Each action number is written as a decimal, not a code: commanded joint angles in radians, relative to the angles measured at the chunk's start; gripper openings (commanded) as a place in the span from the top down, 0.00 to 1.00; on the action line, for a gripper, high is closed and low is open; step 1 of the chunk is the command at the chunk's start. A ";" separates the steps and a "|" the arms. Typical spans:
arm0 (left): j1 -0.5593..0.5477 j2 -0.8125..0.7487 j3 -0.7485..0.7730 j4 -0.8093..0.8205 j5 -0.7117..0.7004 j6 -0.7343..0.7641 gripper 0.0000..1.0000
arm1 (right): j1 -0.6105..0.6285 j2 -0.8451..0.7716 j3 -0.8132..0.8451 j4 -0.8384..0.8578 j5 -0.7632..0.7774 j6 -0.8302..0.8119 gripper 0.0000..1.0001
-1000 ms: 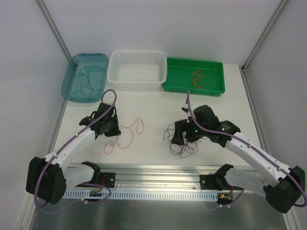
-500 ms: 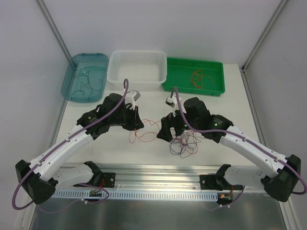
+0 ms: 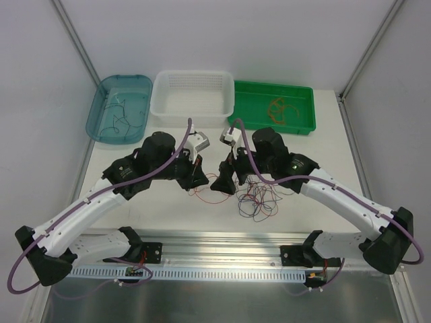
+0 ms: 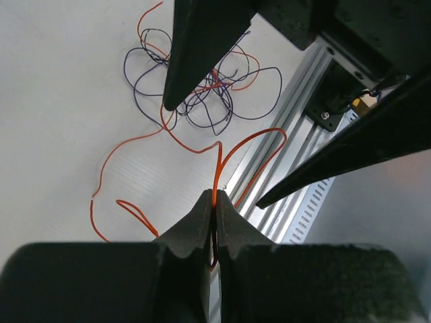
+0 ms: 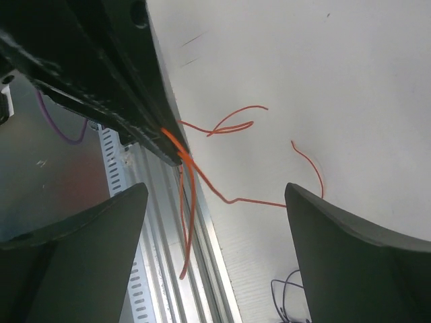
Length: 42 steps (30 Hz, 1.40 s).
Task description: Untangle the cables
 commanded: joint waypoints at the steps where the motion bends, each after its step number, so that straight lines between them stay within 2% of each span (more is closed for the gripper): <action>1: -0.012 -0.042 0.042 0.002 0.063 0.094 1.00 | 0.005 0.023 0.014 0.112 -0.092 -0.009 0.14; 4: -0.012 -0.054 0.031 0.005 0.082 0.108 1.00 | 0.004 0.041 0.014 0.125 -0.103 -0.007 0.20; 8: -0.012 -0.068 0.014 0.007 0.079 0.113 1.00 | 0.005 0.055 0.016 0.140 -0.132 -0.001 0.34; 9: -0.012 -0.072 0.013 0.007 0.077 0.114 1.00 | 0.004 0.054 0.013 0.143 -0.133 -0.001 0.47; 10: -0.012 -0.074 0.008 0.008 0.067 0.114 1.00 | 0.005 0.054 0.011 0.142 -0.133 -0.001 0.55; 11: -0.012 -0.077 0.007 0.012 0.059 0.116 1.00 | 0.005 0.052 0.009 0.139 -0.132 -0.001 0.70; 13: -0.012 -0.084 0.004 0.015 0.031 0.124 1.00 | 0.004 0.049 0.011 0.128 -0.124 -0.006 0.85; 14: -0.012 -0.089 0.004 0.018 0.021 0.127 1.00 | -0.001 0.043 0.014 0.122 -0.121 -0.007 0.96; 15: -0.012 -0.092 -0.004 0.024 0.004 0.128 1.00 | -0.003 0.041 0.020 0.113 -0.115 -0.010 0.99; 17: -0.012 -0.097 -0.012 0.035 -0.067 0.128 0.97 | -0.013 0.034 0.048 0.077 -0.106 -0.024 0.99; 18: -0.012 -0.104 -0.021 0.047 -0.096 0.125 0.88 | -0.019 0.032 0.060 0.067 -0.098 -0.027 0.99; 19: -0.011 -0.107 -0.028 0.054 -0.163 0.110 0.88 | -0.024 0.032 0.089 0.035 -0.092 -0.030 0.99; 21: -0.011 -0.124 -0.048 0.073 -0.211 0.098 0.88 | -0.047 0.034 0.117 0.005 -0.066 -0.047 0.99; 24: -0.009 -0.152 -0.076 0.120 -0.291 0.070 0.77 | -0.085 0.034 0.186 -0.057 -0.015 -0.078 0.99; 25: -0.008 -0.160 -0.082 0.143 -0.308 0.059 0.59 | -0.098 0.034 0.203 -0.082 -0.001 -0.082 0.99; 27: -0.005 -0.192 -0.105 0.166 -0.342 0.055 0.43 | -0.136 0.035 0.265 -0.107 0.050 -0.099 0.99; 28: 0.001 -0.202 -0.114 0.194 -0.377 0.053 0.29 | -0.150 0.040 0.290 -0.142 0.072 -0.105 0.99; 31: 0.027 -0.250 -0.165 0.246 -0.441 0.058 0.07 | -0.202 0.060 0.405 -0.194 0.184 -0.133 0.99; 32: 0.038 -0.268 -0.177 0.255 -0.447 0.062 0.03 | -0.225 0.067 0.434 -0.203 0.239 -0.139 0.99; 37: 0.167 -0.262 -0.263 0.288 -0.349 0.053 0.01 | -0.308 0.115 0.606 -0.200 0.390 -0.145 0.99; 38: 0.219 -0.243 -0.275 0.291 -0.323 0.047 0.01 | -0.334 0.129 0.624 -0.184 0.411 -0.145 0.99; 42: 0.271 -0.167 -0.358 0.309 -0.294 0.036 0.01 | -0.388 0.163 0.698 -0.057 0.469 -0.145 0.99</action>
